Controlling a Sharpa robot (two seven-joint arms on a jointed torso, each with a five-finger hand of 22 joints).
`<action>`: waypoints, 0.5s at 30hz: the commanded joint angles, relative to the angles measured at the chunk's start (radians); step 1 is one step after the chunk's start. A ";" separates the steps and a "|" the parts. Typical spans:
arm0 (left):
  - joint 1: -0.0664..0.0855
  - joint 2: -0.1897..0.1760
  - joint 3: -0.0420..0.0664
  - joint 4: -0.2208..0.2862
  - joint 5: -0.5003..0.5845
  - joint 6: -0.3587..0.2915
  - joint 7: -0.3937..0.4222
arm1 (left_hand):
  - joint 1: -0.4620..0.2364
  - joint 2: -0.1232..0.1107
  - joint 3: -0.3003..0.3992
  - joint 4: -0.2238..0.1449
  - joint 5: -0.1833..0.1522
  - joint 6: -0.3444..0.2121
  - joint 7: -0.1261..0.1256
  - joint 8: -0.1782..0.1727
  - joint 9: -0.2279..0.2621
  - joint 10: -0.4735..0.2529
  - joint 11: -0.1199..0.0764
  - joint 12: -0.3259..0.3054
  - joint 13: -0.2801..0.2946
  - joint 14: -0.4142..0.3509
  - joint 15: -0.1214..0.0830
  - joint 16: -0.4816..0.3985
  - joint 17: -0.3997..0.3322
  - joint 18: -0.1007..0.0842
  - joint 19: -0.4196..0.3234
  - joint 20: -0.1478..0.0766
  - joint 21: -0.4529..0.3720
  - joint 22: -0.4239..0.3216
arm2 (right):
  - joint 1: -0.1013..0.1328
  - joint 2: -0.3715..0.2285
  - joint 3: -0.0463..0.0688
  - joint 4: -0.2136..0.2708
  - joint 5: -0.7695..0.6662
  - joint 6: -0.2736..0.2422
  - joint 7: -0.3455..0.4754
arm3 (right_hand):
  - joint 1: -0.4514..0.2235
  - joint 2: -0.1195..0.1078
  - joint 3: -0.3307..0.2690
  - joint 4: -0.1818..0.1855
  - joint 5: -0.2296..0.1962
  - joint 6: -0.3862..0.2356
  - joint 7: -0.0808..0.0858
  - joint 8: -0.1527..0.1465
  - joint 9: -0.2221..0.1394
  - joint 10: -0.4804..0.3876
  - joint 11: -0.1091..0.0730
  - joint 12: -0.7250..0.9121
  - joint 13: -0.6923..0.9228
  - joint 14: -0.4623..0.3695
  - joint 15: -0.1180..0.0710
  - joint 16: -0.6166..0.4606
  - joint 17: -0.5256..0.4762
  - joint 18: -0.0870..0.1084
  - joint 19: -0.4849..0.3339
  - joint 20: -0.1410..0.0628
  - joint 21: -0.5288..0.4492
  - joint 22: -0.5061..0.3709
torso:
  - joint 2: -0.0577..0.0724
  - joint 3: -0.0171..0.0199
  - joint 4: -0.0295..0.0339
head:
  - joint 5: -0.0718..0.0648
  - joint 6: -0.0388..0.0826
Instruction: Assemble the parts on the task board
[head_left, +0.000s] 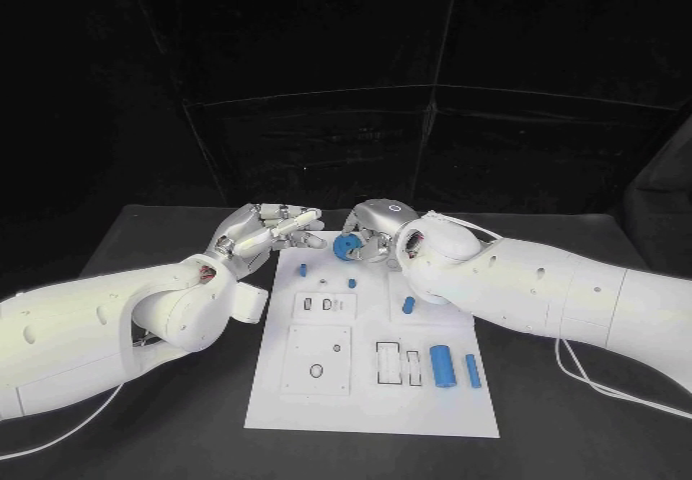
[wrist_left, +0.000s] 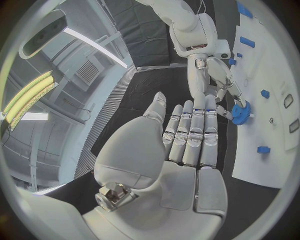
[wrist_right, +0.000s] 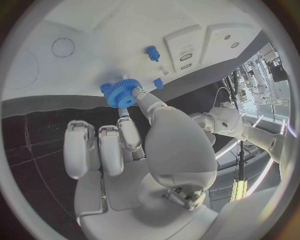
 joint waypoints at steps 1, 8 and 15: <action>0.001 0.003 0.001 0.000 0.000 0.014 0.001 | 0.002 0.008 0.000 -0.008 0.002 0.002 0.006 -0.004 0.000 0.001 0.005 -0.003 0.000 -0.002 -0.003 -0.004 0.002 0.014 -0.003 -0.001 -0.006 -0.002 | -0.002 0.007 0.001 -0.010 -0.014 0.042 -0.002 | -0.002 0.001 0.007 0.000 0.003 0.017 -0.013 0.001 0.002 -0.003 0.001 -0.006 -0.002 0.056 -0.007 0.001 0.013 -0.008 0.006 0.002 0.003 0.049 | -0.001 0.0007 -0.0014 | -0.001 -0.002; 0.001 0.005 0.001 -0.002 0.000 0.013 0.001 | 0.002 0.008 0.000 -0.008 0.002 0.002 0.006 -0.004 0.000 0.001 0.005 -0.003 0.000 -0.002 -0.003 -0.004 0.002 0.014 -0.003 -0.001 -0.006 -0.002 | -0.006 0.017 0.001 -0.024 -0.022 0.049 -0.013 | -0.009 -0.005 0.016 -0.004 0.006 0.005 -0.009 -0.011 0.000 -0.016 0.005 -0.023 -0.018 0.055 -0.004 -0.001 0.010 -0.007 0.004 0.004 0.002 0.046 | -0.002 -0.0001 -0.0023 | -0.001 -0.004; 0.002 0.005 0.001 -0.001 0.000 0.013 0.000 | 0.002 0.008 0.000 -0.008 0.002 0.002 0.006 -0.004 0.000 0.001 0.005 -0.003 0.000 -0.002 -0.003 -0.004 0.002 0.014 -0.003 -0.001 -0.006 -0.002 | -0.006 0.028 0.001 -0.034 -0.027 0.065 -0.014 | -0.024 -0.020 0.023 -0.008 0.000 -0.027 0.002 -0.039 -0.001 -0.044 0.015 -0.063 -0.056 0.054 0.004 -0.003 0.005 -0.006 -0.002 0.010 -0.001 0.039 | -0.002 0.0004 -0.0025 | 0.001 -0.007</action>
